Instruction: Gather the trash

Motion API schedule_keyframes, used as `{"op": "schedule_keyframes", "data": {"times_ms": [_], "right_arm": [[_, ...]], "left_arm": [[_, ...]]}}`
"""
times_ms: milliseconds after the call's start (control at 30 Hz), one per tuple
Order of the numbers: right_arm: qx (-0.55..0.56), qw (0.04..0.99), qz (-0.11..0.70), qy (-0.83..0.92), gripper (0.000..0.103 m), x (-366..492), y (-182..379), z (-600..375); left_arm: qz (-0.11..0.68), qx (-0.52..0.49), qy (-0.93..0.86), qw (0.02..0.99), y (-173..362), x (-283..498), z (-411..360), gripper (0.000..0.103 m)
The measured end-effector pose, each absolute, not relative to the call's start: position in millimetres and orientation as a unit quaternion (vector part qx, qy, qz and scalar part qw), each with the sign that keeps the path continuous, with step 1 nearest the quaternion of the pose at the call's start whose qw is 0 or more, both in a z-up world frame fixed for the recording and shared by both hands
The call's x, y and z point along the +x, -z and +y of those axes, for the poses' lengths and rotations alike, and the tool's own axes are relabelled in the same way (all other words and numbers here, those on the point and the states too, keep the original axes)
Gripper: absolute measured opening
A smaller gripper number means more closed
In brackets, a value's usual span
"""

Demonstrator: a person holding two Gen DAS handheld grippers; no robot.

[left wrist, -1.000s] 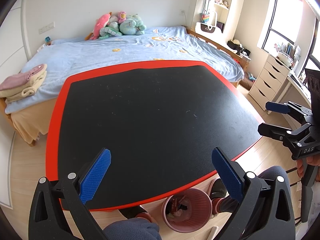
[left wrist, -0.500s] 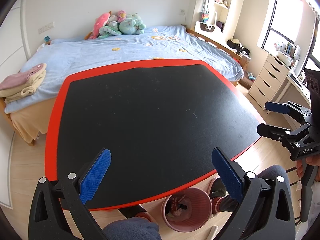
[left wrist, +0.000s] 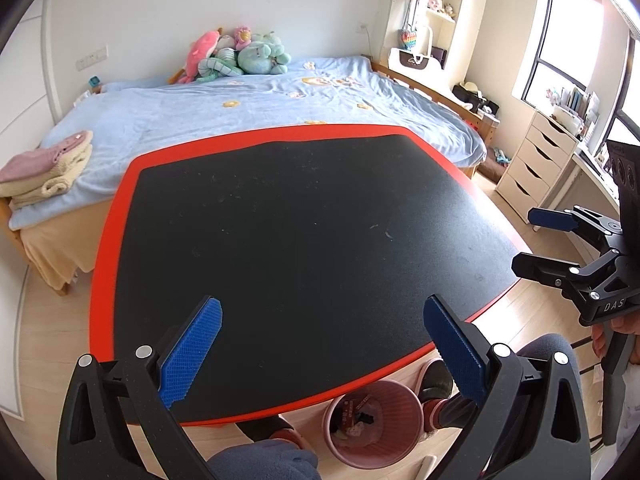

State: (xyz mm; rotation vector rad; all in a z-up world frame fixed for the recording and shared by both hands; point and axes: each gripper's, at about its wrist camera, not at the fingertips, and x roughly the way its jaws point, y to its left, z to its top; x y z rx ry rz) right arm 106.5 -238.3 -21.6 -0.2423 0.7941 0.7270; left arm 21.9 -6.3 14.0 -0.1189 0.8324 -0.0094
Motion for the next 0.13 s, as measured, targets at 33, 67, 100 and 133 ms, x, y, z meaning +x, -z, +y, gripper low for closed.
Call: {"op": "schedule_keyframes", "data": {"times_ms": [33, 67, 100, 133], "right_arm": [[-0.115, 0.852, 0.377, -0.345, 0.100, 106.5, 21.5, -238.2], [-0.115, 0.852, 0.377, -0.345, 0.100, 106.5, 21.6, -238.4], [-0.115, 0.852, 0.377, -0.345, 0.100, 106.6, 21.5, -238.0], [-0.115, 0.852, 0.377, -0.345, 0.100, 106.8, 22.3, -239.0]], "left_arm": [[0.404, -0.055, 0.005, 0.913, -14.4, 22.4, -6.6, 0.097], [0.402, -0.055, 0.004, 0.914, -14.4, 22.2, -6.3, 0.097], [0.402, -0.055, 0.004, 0.914, -14.7, 22.7, -5.4, 0.097], [0.401, -0.055, 0.004, 0.914, -14.7, 23.1, -5.5, 0.097]]}}
